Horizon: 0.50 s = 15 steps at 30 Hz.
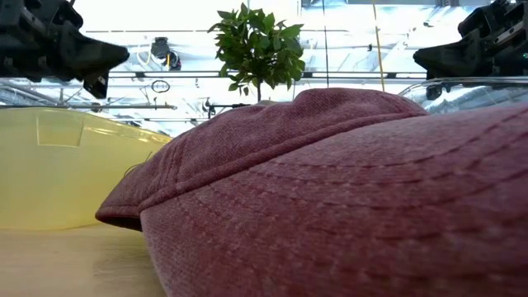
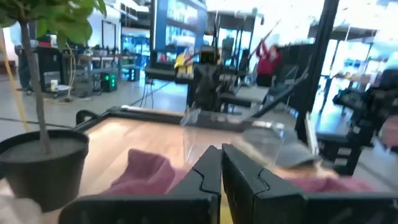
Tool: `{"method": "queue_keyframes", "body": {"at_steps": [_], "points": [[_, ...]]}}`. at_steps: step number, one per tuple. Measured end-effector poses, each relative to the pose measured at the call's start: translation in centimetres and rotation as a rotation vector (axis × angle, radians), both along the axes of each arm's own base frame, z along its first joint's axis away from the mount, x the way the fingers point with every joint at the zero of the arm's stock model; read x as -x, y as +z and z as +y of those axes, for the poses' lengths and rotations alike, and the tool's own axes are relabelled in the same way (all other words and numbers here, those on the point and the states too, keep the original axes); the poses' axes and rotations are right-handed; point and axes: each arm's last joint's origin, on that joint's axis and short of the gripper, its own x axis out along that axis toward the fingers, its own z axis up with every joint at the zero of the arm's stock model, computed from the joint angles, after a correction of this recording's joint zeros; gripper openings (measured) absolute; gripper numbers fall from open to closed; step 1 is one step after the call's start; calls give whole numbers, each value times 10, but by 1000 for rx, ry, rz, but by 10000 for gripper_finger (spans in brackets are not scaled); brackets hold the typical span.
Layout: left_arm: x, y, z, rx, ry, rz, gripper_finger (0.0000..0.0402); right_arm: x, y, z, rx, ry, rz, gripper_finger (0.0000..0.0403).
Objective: Pick & Place hat
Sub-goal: Put the right brown cap into the transparent bin
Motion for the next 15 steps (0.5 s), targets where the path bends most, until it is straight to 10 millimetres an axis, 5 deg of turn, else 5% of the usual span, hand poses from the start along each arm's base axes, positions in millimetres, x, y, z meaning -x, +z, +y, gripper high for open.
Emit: {"method": "queue_keyframes", "body": {"at_steps": [8, 15], "points": [[-15, 46, -7, -10, -79, 9, 19, 0, 1, 0, 6, -1, -6, 0], [-73, 96, -25, -89, -110, 147, 6, 0, 1, 0, 24, -3, -7, 0]]}}
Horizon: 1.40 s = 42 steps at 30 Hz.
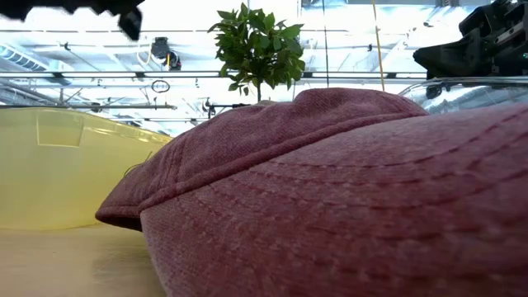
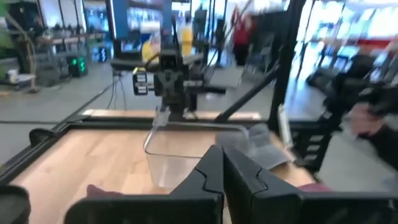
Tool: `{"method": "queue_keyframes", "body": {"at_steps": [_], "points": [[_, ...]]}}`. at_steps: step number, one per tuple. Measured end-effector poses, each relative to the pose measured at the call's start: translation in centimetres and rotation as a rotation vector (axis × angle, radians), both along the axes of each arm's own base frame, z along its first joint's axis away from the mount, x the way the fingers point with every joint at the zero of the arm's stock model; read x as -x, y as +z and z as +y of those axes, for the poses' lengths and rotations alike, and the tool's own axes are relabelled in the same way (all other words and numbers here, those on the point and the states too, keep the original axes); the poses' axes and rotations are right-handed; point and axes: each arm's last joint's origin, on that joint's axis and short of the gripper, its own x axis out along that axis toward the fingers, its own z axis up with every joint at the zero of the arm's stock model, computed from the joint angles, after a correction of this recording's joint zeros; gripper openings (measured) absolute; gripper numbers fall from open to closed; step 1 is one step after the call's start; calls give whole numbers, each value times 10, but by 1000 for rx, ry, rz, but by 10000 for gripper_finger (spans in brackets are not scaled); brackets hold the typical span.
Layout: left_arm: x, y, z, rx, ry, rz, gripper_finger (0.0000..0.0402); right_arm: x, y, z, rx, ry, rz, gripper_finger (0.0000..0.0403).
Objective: Pick & Place hat
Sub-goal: Put the right brown cap into the transparent bin
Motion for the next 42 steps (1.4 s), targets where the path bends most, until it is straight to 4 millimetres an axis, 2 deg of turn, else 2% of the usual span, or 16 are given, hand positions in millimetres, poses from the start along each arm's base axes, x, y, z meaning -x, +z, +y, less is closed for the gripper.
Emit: {"method": "queue_keyframes", "body": {"at_steps": [5, 8, 10, 16, 20, 26, 34, 39, 42], "points": [[-53, 29, -16, -126, 59, 185, 19, 0, 0, 0, 4, -1, -1, 0], [-76, 40, -21, -161, 99, 308, 21, 0, 1, 0, 6, -1, -9, 0], [-88, 47, -24, -145, 114, 331, 21, 0, 1, 0, 6, 0, -10, 0], [-123, 50, -34, -183, 60, 455, 23, 0, 1, 0, 7, 0, -10, 0], [-148, 55, -43, -178, -19, 546, 49, 0, 1, 0, 7, 3, -10, 0], [-183, 35, -55, -234, -54, 679, 140, 0, 1, 0, 7, 3, -10, 0], [-206, -7, -54, -179, -128, 809, 261, 0, 1, 0, 34, 0, -11, 0], [-209, -23, -52, -208, -127, 884, 304, 0, 1, 0, 36, -1, -10, 0], [-214, -33, -44, -149, -126, 929, 319, 0, 1, 0, 36, -1, -10, 0]]}}
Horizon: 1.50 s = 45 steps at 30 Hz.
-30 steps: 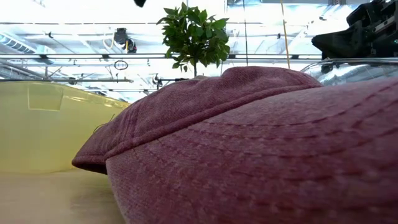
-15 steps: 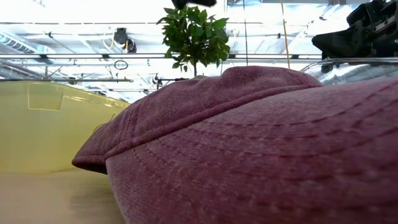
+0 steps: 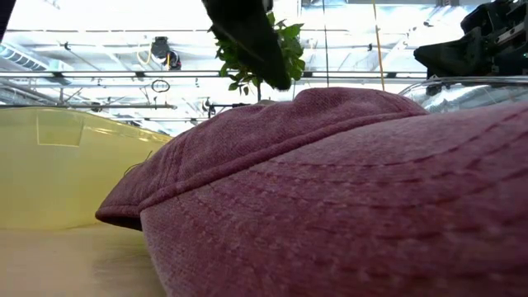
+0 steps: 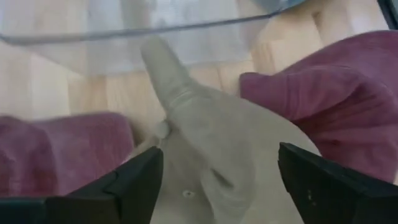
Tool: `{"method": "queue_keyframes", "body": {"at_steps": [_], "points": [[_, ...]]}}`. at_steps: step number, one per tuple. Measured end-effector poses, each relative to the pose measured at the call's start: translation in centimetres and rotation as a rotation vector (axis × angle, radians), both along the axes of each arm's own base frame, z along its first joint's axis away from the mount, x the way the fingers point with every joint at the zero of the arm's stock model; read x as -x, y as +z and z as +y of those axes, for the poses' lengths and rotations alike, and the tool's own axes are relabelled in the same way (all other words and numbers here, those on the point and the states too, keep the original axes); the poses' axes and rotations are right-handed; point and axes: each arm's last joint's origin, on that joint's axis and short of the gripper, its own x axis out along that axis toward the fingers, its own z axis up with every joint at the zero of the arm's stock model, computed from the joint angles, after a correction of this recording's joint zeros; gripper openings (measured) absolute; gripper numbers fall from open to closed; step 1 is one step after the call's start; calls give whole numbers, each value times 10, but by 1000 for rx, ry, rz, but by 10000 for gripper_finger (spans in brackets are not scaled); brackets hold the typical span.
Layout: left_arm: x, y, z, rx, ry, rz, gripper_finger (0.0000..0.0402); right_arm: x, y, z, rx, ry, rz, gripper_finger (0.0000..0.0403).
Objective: Pick & Place hat
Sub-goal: Put the right brown cap into the transparent bin
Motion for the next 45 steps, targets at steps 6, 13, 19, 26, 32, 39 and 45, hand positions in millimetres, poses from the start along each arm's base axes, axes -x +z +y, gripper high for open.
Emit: {"method": "queue_keyframes", "body": {"at_steps": [6, 13, 19, 26, 32, 39, 45], "points": [[-5, -26, 2, 4, 2, 106, 328, 0, 0, 0, -2, 1, 0, 0], [-7, -34, 3, -30, -7, 120, 321, 0, 0, 0, -3, 2, 3, 0], [-7, -34, 6, -44, -20, 122, 242, 0, -1, 0, -4, 2, 6, 0], [-7, -34, 6, -49, -29, 123, 60, 0, -1, 0, -5, 1, 7, 0], [-3, -23, 6, -66, -56, 103, 19, 0, -1, 0, -4, 1, 6, 0], [7, 27, -8, -110, -72, 35, 10, 0, -1, 0, -6, 1, 15, 0], [25, 92, -17, -95, -106, -189, 7, -1, -3, 0, -10, 2, 29, 0]]}}
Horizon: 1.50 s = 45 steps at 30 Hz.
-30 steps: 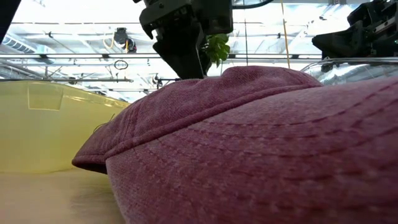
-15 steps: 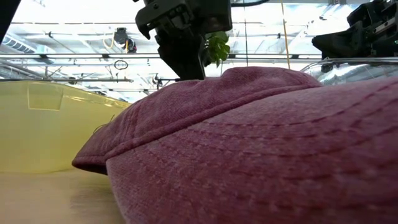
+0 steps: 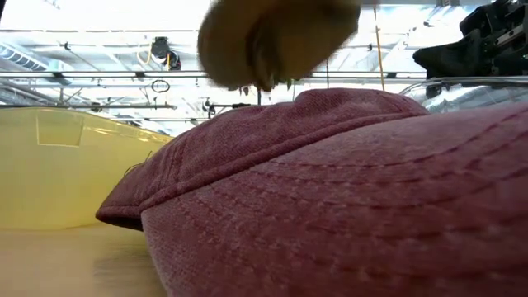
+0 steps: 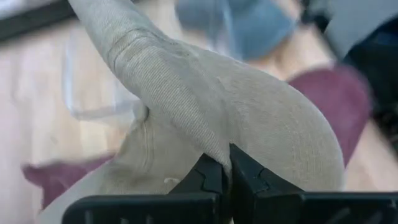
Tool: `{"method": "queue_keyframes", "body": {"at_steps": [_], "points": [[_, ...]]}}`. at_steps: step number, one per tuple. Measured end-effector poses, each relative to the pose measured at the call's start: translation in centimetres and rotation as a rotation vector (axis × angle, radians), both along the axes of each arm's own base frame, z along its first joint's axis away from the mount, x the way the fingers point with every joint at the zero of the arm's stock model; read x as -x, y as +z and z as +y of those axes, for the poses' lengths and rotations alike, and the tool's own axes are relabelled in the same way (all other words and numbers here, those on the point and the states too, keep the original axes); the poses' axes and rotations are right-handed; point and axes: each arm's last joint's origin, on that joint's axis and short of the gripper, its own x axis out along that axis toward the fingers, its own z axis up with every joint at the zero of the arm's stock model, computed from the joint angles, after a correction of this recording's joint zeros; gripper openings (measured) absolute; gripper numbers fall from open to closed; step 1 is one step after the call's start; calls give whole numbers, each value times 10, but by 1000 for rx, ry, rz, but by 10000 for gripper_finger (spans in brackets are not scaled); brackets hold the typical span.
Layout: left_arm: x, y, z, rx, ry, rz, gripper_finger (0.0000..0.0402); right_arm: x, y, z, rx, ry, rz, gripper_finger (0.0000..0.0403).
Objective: Pick & Place hat
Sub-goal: Put the right brown cap into the transparent bin
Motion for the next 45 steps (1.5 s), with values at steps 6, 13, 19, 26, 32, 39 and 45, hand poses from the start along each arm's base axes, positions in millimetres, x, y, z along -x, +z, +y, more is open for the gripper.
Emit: {"method": "queue_keyframes", "body": {"at_steps": [6, 13, 19, 26, 32, 39, 45], "points": [[14, 35, 10, 41, 16, -155, 7, -1, -1, 0, -2, 0, 9, 0], [-5, 31, 19, 99, -31, -224, 8, 0, 2, 0, -53, 6, -11, 0], [-37, 20, 21, 158, -94, -320, 6, -1, -4, -2, -43, -49, 67, 0], [-90, -4, 16, 147, -111, -385, 6, 3, -2, -11, 42, -420, 131, 0], [-126, -28, 14, 116, -85, -348, 6, 5, -2, -13, 101, -479, 155, 0], [-151, -73, 18, -15, 20, -257, 6, 9, 6, -12, 134, -482, 160, 0], [-152, -90, 28, -44, 62, -170, 6, 12, 20, -11, 124, -485, 116, 0]]}}
